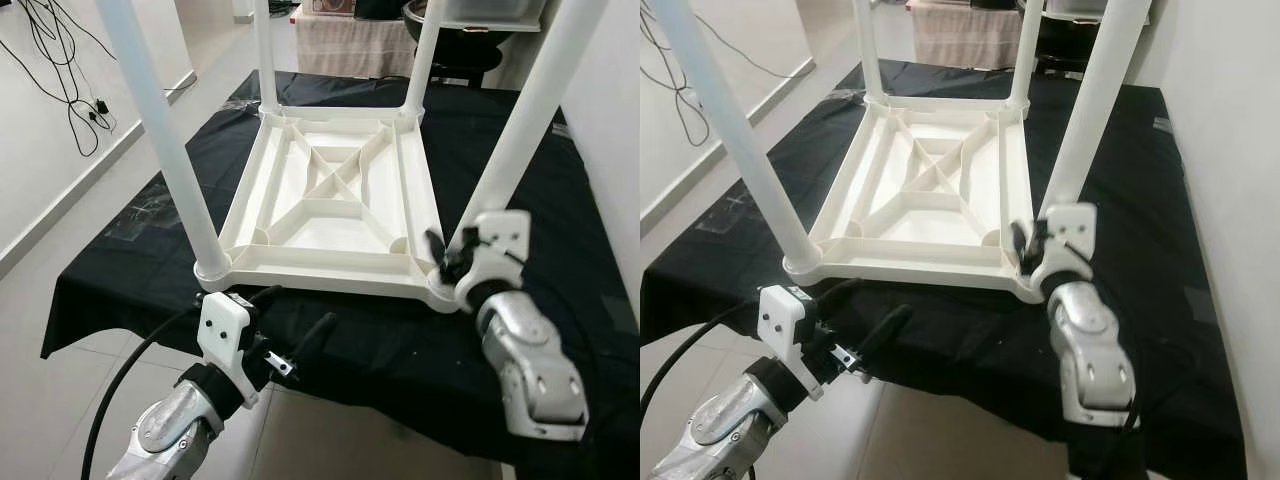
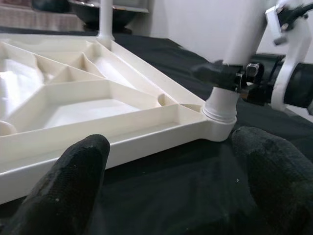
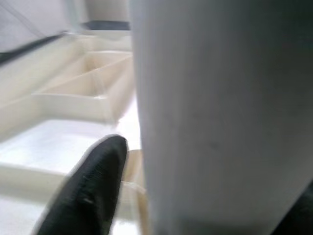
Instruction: Building children table
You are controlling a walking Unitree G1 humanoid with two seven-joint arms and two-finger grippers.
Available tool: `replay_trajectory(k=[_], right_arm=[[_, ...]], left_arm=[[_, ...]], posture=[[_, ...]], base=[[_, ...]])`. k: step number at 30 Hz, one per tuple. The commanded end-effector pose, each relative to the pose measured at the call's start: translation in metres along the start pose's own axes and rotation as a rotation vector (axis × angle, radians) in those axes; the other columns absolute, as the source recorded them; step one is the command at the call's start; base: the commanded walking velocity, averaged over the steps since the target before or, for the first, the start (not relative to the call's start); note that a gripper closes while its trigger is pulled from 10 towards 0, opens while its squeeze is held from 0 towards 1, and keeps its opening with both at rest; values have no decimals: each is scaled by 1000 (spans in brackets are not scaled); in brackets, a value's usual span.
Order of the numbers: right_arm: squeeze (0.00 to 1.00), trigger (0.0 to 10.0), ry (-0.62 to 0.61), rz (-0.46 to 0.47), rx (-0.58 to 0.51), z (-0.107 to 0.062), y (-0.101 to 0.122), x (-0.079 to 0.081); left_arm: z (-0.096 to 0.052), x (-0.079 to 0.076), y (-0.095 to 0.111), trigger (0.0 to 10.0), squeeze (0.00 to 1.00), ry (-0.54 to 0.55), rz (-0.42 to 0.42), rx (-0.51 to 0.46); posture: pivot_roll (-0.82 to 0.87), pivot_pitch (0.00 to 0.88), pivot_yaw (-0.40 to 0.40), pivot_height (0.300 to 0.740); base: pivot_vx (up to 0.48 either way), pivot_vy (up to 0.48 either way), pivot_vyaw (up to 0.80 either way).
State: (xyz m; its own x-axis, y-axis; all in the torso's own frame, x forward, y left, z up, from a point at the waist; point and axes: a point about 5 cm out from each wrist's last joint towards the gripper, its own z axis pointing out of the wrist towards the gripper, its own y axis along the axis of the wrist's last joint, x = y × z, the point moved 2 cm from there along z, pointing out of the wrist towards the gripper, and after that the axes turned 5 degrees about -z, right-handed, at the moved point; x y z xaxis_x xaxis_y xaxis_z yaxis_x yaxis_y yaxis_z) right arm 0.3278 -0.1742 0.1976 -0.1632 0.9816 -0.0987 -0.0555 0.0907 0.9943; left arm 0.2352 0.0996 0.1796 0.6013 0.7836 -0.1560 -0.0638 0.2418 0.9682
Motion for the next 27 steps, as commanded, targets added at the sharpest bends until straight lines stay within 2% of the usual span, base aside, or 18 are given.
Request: replay_trajectory(k=[1,2,5,6,7,9,12,22,23,24,27], right_arm=[[1000,10000,318,42,-124,-1,26,41],[1000,10000,318,42,-124,-1,26,41],[1000,10000,650,-1,-170,-18,39,71],[0,10000,834,-66,-148,-30,36,83],[0,10000,834,-66,-148,-30,36,83],[0,10000,942,-130,-128,-37,32,88],[0,10000,1010,-198,-101,-37,26,89],[0,10000,1073,-250,-66,-24,18,81],[0,4392,1077,-262,-66,-22,17,80],[0,0,1083,-270,-53,-21,15,78],[0,0,1091,-278,-36,-19,11,75]], left_arm=[[0,-2,-2,10000,0,-8,-13,1],[0,-2,-2,10000,0,-8,-13,1],[0,-2,-2,10000,0,-8,-13,0],[1,-2,-2,10000,0,-7,-12,-1],[1,-2,-2,10000,0,-7,-12,-1],[0,-3,-1,10000,0,-5,-11,-2],[0,-3,-1,10000,0,-3,-10,-2],[0,-3,-2,10000,0,-3,-11,2],[-1,-3,-2,10000,0,-2,-11,2],[-1,-3,-2,10000,0,-2,-10,2],[-1,-3,-2,10000,0,-2,-10,2]], posture=[[-47,180,7,740],[-47,180,7,740],[-43,180,5,740],[-37,179,3,740],[-37,179,3,740],[-26,177,3,740],[-17,178,7,740],[6,173,13,740],[6,172,13,740],[7,172,11,740],[7,172,12,740]], base=[[0,0,0],[0,0,0],[0,0,0],[0,0,0],[0,0,0],[0,0,0],[0,0,0],[0,0,0],[0,0,0],[0,0,0],[0,0,0]])
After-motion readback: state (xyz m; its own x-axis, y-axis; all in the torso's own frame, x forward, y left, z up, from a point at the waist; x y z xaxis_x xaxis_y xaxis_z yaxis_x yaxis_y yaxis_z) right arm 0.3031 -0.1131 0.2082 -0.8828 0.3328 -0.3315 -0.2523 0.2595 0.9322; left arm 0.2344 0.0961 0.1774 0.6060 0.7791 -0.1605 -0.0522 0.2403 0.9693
